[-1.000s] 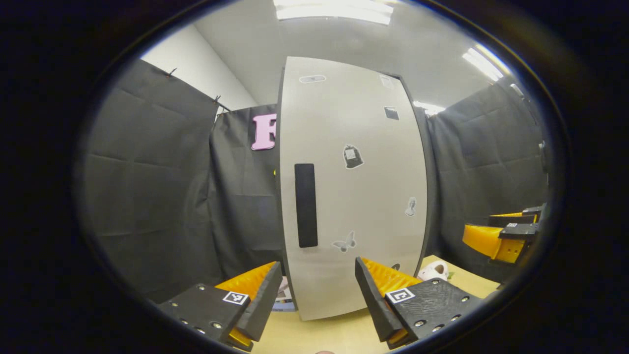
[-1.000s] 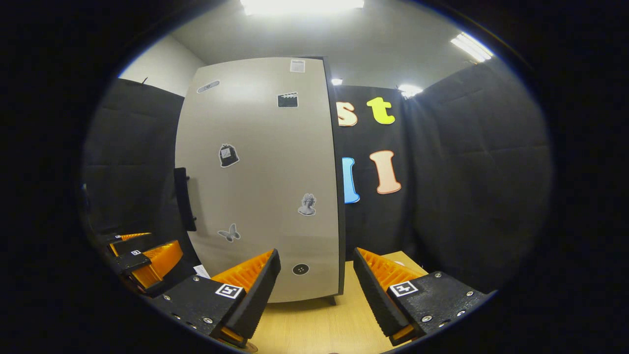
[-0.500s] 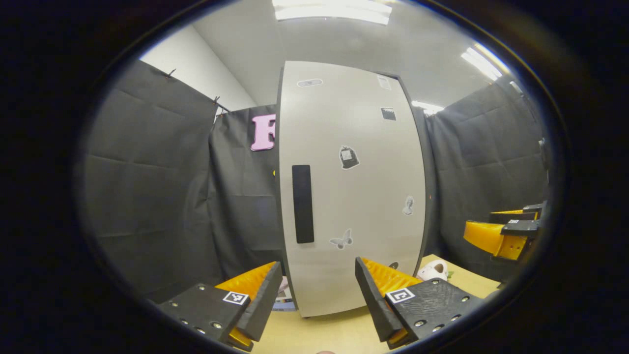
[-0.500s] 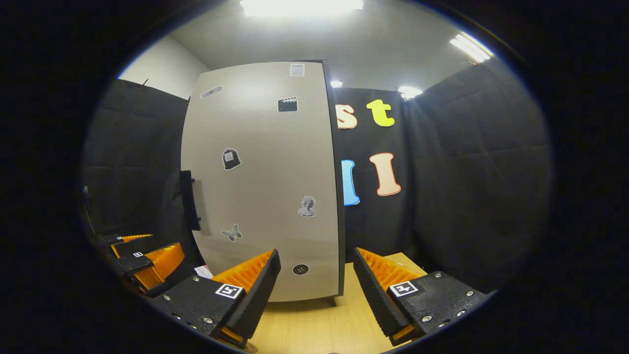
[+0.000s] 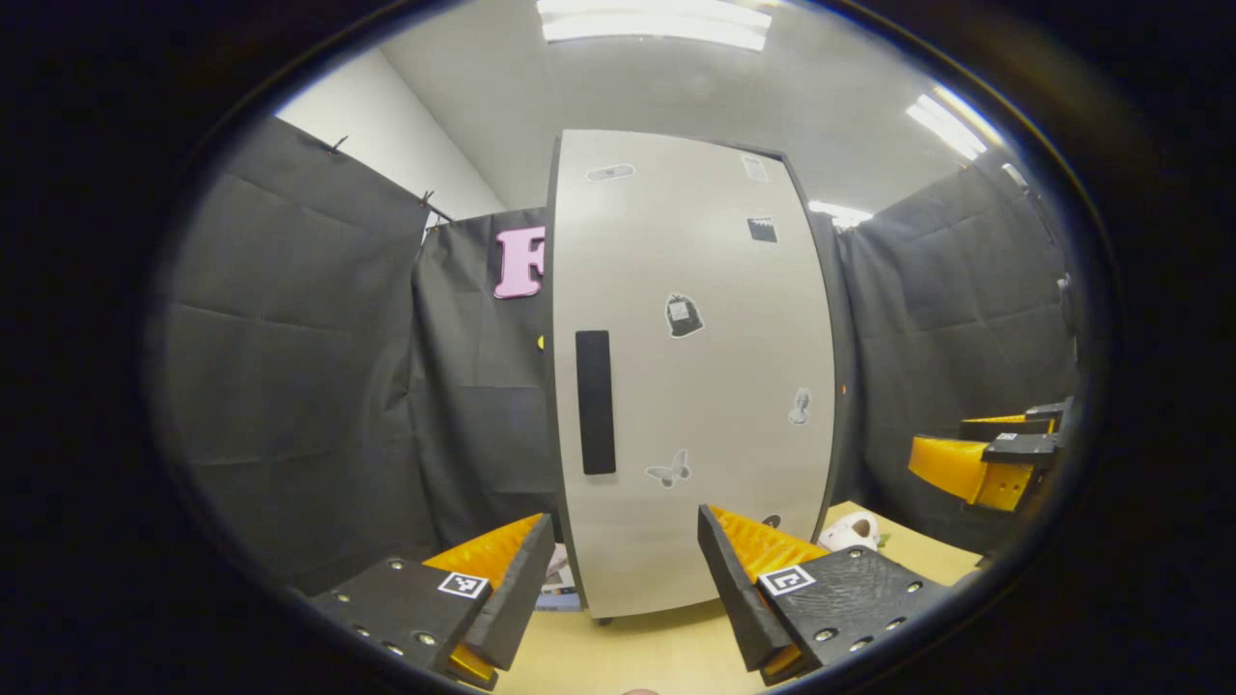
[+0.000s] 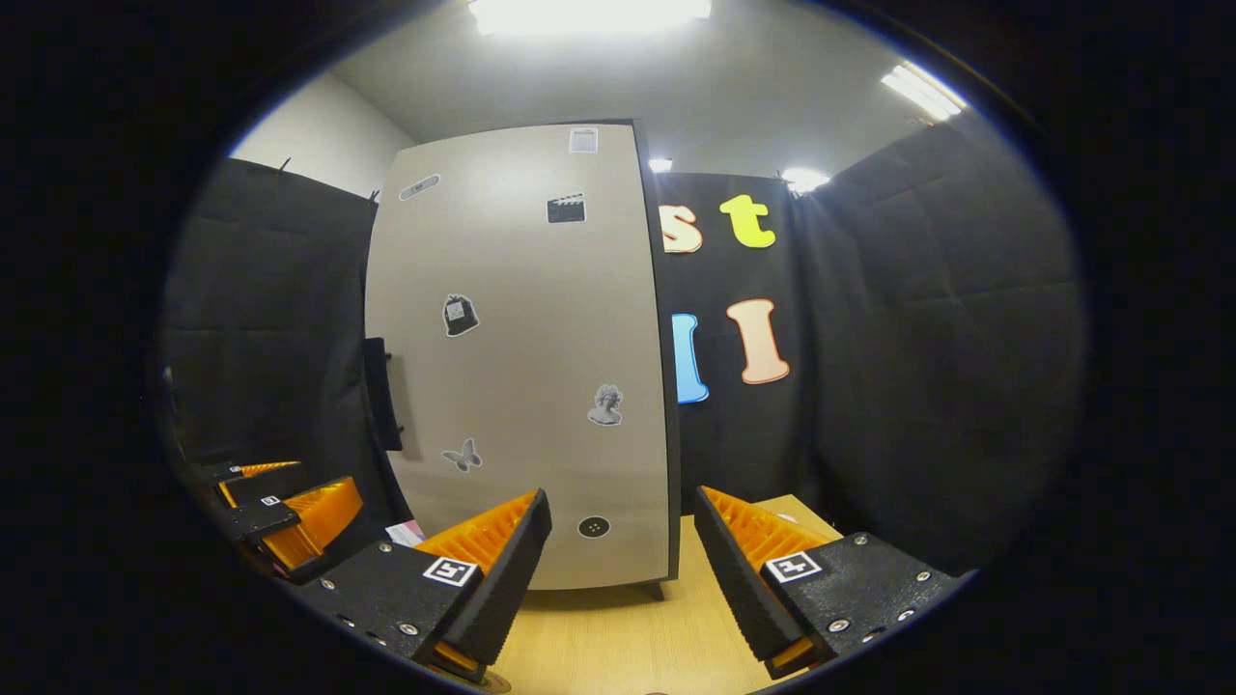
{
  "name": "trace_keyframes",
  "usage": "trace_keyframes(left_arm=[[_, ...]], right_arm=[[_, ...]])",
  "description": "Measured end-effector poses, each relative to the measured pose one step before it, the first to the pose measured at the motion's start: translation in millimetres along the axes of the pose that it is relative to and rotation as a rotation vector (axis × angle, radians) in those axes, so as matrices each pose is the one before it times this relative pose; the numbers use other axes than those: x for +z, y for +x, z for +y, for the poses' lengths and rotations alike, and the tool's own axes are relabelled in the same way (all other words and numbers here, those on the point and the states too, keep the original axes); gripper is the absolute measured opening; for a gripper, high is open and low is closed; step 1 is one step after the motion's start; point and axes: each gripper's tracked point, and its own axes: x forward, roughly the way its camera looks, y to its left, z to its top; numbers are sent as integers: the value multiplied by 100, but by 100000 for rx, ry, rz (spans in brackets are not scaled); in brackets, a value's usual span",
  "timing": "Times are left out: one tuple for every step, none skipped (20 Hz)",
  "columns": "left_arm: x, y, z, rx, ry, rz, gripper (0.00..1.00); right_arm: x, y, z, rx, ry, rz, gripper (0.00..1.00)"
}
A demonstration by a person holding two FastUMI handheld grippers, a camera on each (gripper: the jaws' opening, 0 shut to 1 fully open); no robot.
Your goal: Open the cabinet door with the right hand, grasp the bottle in the cabinet with the left hand and place it on the coaster, then close the cabinet door with the right hand.
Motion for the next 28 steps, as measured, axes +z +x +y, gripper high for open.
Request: trace_keyframes(left_arm=[[-82, -2, 37, 65, 289, 13, 85], [-19, -5, -21, -85, 12, -36, 85], [40, -46, 1, -24, -81, 42, 85], [-52, -26, -23, -88, 62, 162, 85], [-42, -39, 11, -25, 41, 59, 85], [114, -141, 153, 241, 94, -122, 85], [20, 12, 123, 174, -150, 43, 85], [-86, 36, -55, 77, -229, 108, 85], [46, -56, 38, 207, -175, -78, 85], [-23, 7, -31, 15, -126, 148, 85], [-47, -28, 37, 161, 129, 285, 85], [-30, -22, 58, 59, -49, -10, 85], [-66, 25, -65, -57, -211, 192, 85], [-139, 14, -68, 82, -98, 305, 90], [57, 25, 88, 71, -29, 157, 90], [-77, -34, -9, 113, -77, 73, 86], [-14, -15, -75, 14, -175, 66, 85], [-106, -1, 16, 144, -30, 198, 85], [-25, -42, -23, 92, 8, 65, 85], [46, 155, -8, 146, -46, -77, 85], [-21, -15, -35, 66, -99, -42, 85], [0, 13, 63, 124, -8, 74, 85], [-50, -4, 60, 148, -48, -45, 85], [57, 42, -86, -72, -72, 42, 85], [86, 23, 75, 206, 189, 185, 85], [-116, -80, -77, 65, 283, 9, 85], [25, 69, -28, 79, 210, -94, 85], [152, 76, -34, 61, 89, -224, 85]], right_arm=[[-63, 38, 81, -64, -129, 164, 93], [32, -15, -29, -66, -92, 100, 93], [6, 35, 26, 108, 159, 39, 93], [32, 30, -12, -54, 125, 52, 93], [56, 84, -2, 36, 56, -8, 93], [12, -39, -3, -77, -8, -39, 93], [137, 58, -27, 4, 49, -105, 93], [41, -61, 13, -24, 22, -127, 93], [-6, -149, 9, -76, -153, -241, 93], [81, -104, -27, 8, -86, -261, 93], [-3, -79, 32, 69, -2, -57, 93], [88, -35, -23, 3, -128, -115, 90], [21, 8, 38, 82, -103, -5, 90], [101, 29, 38, 204, -58, -33, 93], [-16, -19, -23, -114, -185, -5, 90], [72, -71, -31, 68, -88, -99, 93], [-8, 115, 43, 133, 133, -47, 90], [-22, -41, -37, 7, 57, 18, 93], [-31, 23, -53, -65, -172, 78, 93], [67, 20, 25, 76, -61, -89, 93], [-8, 8, 8, 36, -30, -154, 93], [101, -33, -56, -43, -84, -245, 93], [81, 31, -40, -110, -86, -360, 93], [171, -17, -49, 151, 100, -286, 93], [-47, 59, 26, 351, 116, -153, 93], [-35, 3, -54, 182, -188, 72, 93], [8, 60, 32, 291, -156, -36, 93], [35, 90, 66, 399, -33, -186, 93]])
